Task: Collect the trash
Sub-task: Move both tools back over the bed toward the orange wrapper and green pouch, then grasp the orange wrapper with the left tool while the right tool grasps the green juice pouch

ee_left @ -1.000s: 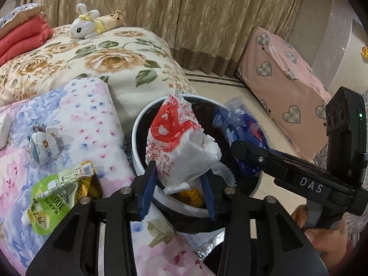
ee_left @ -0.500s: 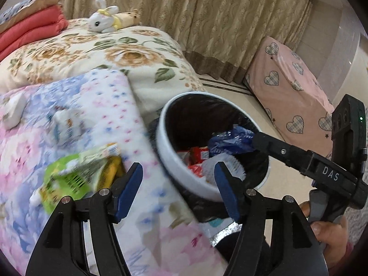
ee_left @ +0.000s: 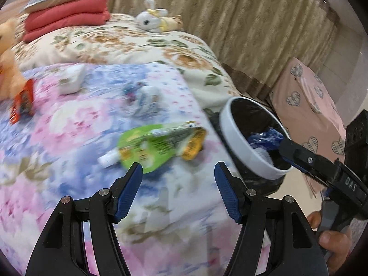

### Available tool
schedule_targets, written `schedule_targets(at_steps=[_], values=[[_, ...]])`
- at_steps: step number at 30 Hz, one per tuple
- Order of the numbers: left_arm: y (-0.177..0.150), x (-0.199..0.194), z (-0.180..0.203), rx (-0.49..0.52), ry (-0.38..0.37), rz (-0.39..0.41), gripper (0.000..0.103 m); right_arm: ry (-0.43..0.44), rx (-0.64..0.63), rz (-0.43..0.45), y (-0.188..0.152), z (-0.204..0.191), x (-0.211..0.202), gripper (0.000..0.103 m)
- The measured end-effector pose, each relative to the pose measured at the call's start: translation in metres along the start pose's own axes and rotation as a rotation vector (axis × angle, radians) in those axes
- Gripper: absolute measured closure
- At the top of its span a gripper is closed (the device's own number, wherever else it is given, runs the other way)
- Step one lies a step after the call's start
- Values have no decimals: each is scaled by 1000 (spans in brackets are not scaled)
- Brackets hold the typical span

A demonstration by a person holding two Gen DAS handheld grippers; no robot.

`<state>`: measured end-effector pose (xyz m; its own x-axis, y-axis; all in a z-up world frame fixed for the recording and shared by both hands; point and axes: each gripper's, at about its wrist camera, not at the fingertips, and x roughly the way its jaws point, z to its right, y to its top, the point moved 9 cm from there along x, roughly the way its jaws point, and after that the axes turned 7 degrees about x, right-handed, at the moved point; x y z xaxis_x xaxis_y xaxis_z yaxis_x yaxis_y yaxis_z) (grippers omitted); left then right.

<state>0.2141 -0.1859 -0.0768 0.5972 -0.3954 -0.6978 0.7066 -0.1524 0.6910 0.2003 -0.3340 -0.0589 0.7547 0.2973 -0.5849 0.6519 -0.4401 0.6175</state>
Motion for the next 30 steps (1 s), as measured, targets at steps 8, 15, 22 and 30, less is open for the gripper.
schedule_targets(at_steps=[8, 15, 22, 30], values=[[-21, -23, -52, -75, 65, 12, 37, 51, -49, -57, -31, -43, 18, 20], [-34, -35, -90, -136, 108, 12, 37, 75, -64, -109, -56, -68, 37, 20], [-41, -43, -126, -186, 152, 17, 37, 83, -44, -163, -72, -79, 65, 19], [-37, -42, -167, -221, 216, 23, 36, 66, -7, -173, -73, -83, 89, 19]])
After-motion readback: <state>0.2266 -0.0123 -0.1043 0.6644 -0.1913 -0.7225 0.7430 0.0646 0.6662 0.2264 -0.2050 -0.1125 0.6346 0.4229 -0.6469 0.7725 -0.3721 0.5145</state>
